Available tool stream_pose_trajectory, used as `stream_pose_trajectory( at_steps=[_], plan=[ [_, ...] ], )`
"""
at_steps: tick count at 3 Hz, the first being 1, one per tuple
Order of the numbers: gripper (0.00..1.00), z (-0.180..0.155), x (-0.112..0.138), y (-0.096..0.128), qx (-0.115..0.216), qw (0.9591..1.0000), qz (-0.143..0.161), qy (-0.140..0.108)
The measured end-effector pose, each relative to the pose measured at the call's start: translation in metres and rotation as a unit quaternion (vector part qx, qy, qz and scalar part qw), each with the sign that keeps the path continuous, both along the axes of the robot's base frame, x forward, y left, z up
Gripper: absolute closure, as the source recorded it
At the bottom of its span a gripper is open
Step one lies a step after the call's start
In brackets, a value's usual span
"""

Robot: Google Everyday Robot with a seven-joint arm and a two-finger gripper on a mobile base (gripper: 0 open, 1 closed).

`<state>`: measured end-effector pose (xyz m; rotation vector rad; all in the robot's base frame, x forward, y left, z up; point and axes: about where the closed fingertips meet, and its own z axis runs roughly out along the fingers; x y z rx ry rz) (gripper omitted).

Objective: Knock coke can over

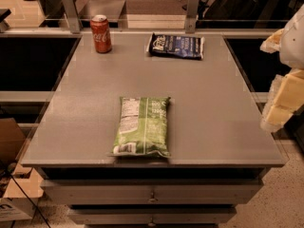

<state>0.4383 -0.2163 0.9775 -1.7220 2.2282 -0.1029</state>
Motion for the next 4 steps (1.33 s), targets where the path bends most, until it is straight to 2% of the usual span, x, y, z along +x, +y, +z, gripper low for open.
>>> stream_pose_trajectory(
  at_steps=[1,2,3,4],
  plan=[
    [0.00,0.002,0.001,0.002,0.003,1.0000,0.002,-0.006],
    [0.00,0.002,0.011,0.013,0.038,0.9990,0.019,-0.011],
    [0.00,-0.001,0.039,0.029,0.125,0.9911,0.043,-0.021],
    [0.00,-0.001,0.039,0.040,0.147,0.9877,0.050,-0.015]
  ],
)
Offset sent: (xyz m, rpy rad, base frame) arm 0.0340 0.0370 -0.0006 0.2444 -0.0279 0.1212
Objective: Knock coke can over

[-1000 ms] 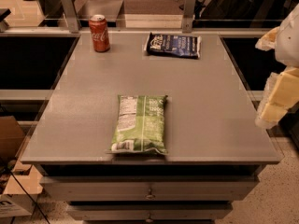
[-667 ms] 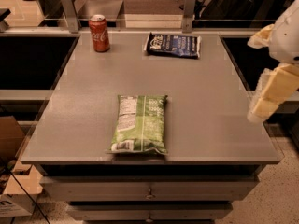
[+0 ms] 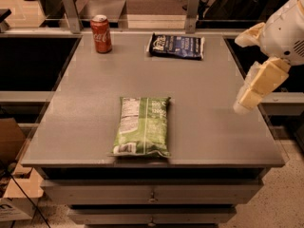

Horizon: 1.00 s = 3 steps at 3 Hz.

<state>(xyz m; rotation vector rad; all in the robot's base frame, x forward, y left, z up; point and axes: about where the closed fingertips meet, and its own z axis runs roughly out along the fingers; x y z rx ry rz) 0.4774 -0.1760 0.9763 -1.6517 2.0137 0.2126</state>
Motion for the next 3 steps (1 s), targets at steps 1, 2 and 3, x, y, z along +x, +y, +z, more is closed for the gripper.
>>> stream_pose_trajectory(
  at_steps=[1,2,3],
  plan=[
    [0.00,-0.011,0.006,0.001,0.025,0.9997,-0.005,-0.003],
    [0.00,-0.004,0.028,0.040,0.107,0.9936,0.013,-0.033],
    [0.00,0.019,0.063,0.086,0.173,0.9804,0.032,-0.088]
  ],
)
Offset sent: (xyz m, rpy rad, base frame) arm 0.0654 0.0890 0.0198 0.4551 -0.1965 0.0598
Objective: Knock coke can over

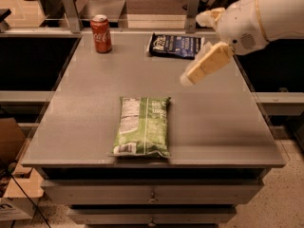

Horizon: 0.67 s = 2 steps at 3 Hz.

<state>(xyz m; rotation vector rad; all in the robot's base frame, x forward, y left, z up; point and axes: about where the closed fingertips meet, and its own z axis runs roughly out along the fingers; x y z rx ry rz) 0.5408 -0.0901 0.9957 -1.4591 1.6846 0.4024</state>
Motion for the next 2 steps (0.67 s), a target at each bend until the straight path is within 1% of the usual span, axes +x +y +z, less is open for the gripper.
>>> stream_pose_trajectory(
  at_steps=[1,2],
  plan=[
    [0.00,0.014,0.036,0.042,0.041,0.9986,0.015,-0.031],
    [0.00,0.016,0.070,0.079,0.067,0.9967,0.027,-0.037]
  ],
)
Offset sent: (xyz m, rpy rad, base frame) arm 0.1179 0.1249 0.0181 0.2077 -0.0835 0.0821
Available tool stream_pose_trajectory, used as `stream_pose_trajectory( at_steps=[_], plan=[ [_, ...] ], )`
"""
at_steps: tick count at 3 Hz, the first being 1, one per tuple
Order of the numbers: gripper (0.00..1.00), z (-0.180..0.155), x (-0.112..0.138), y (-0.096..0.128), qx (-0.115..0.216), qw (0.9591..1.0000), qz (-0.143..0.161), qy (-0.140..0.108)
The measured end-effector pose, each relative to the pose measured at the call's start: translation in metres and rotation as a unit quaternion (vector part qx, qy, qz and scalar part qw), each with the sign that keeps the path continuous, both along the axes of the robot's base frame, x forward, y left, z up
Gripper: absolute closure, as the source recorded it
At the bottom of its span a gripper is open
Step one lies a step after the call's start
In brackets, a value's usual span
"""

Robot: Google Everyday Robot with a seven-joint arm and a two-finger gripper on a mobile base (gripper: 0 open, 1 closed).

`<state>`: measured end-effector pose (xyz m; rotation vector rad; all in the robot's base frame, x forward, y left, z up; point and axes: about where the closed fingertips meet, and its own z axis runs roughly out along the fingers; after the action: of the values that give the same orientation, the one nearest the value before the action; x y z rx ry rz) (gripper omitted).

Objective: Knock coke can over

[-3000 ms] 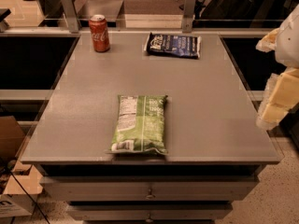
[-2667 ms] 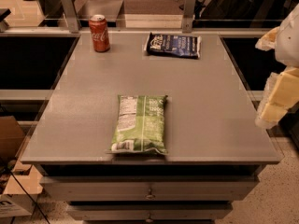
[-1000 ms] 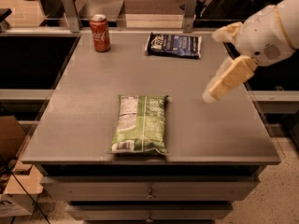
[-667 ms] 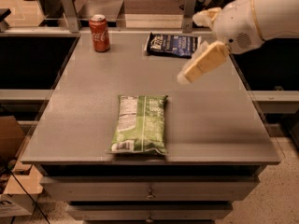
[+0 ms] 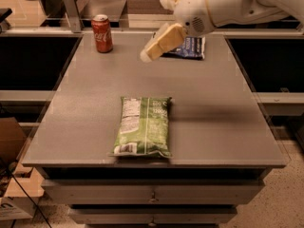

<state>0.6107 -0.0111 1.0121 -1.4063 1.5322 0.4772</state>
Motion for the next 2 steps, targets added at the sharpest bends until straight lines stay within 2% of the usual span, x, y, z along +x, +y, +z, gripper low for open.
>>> stream_pose_trajectory(
  at_steps=[1,2],
  plan=[
    [0.00,0.0006,0.0379,0.0443,0.016,0.9997,0.017,0.004],
    [0.00,-0.0007,0.0378,0.0471,0.018,0.9997,0.016,0.006]
  ],
)
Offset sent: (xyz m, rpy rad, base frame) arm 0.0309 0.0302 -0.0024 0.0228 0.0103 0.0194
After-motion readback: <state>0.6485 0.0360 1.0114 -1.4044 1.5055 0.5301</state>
